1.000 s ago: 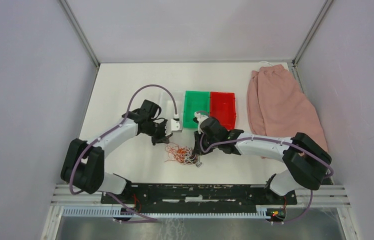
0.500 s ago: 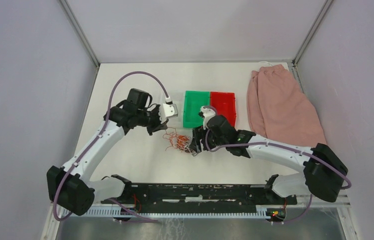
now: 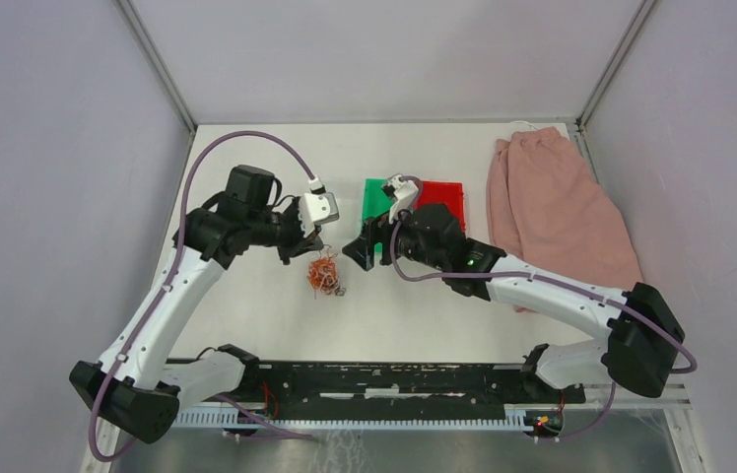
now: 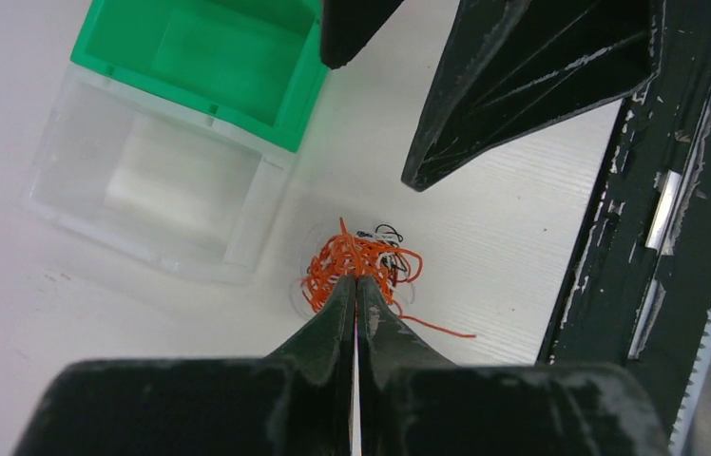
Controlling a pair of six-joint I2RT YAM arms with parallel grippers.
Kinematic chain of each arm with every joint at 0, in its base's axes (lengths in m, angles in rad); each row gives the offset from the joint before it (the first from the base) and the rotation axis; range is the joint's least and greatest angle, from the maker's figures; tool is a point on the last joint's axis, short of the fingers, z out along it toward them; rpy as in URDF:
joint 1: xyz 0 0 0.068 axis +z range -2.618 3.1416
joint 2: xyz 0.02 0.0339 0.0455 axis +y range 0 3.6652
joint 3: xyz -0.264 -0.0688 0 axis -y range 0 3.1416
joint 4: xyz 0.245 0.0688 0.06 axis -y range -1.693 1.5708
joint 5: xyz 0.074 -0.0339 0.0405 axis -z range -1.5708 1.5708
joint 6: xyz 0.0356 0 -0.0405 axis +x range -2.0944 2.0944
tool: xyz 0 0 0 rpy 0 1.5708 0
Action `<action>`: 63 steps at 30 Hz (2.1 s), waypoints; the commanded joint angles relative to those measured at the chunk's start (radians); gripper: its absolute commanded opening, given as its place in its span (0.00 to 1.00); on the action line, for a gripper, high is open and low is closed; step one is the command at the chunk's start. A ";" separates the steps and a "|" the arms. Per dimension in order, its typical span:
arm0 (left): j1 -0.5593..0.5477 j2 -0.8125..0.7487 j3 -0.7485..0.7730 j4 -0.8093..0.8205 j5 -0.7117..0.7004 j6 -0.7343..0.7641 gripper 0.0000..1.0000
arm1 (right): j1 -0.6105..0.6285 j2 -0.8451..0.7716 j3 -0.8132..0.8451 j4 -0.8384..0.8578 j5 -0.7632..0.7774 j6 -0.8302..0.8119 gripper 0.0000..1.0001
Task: Untangle the cables
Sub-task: Untie the cable.
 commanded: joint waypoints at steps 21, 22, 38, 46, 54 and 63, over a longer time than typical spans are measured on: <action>-0.005 -0.007 0.221 -0.164 0.154 -0.039 0.03 | 0.099 0.211 0.161 0.242 0.131 -0.036 0.73; -0.004 -0.004 0.229 -0.174 0.163 -0.037 0.03 | 0.104 0.215 0.167 0.251 0.147 -0.036 0.70; -0.005 -0.168 0.008 0.061 0.020 -0.151 0.87 | 0.129 0.053 0.189 -0.051 0.297 -0.063 0.00; -0.004 -0.228 -0.100 0.167 0.190 -0.263 0.96 | 0.202 0.082 0.292 -0.185 0.404 -0.107 0.00; -0.004 -0.225 -0.176 0.234 0.265 -0.277 0.95 | 0.282 0.147 0.424 -0.300 0.577 -0.070 0.00; -0.005 -0.323 -0.219 0.367 0.124 -0.292 0.61 | 0.329 0.172 0.446 -0.309 0.631 -0.069 0.00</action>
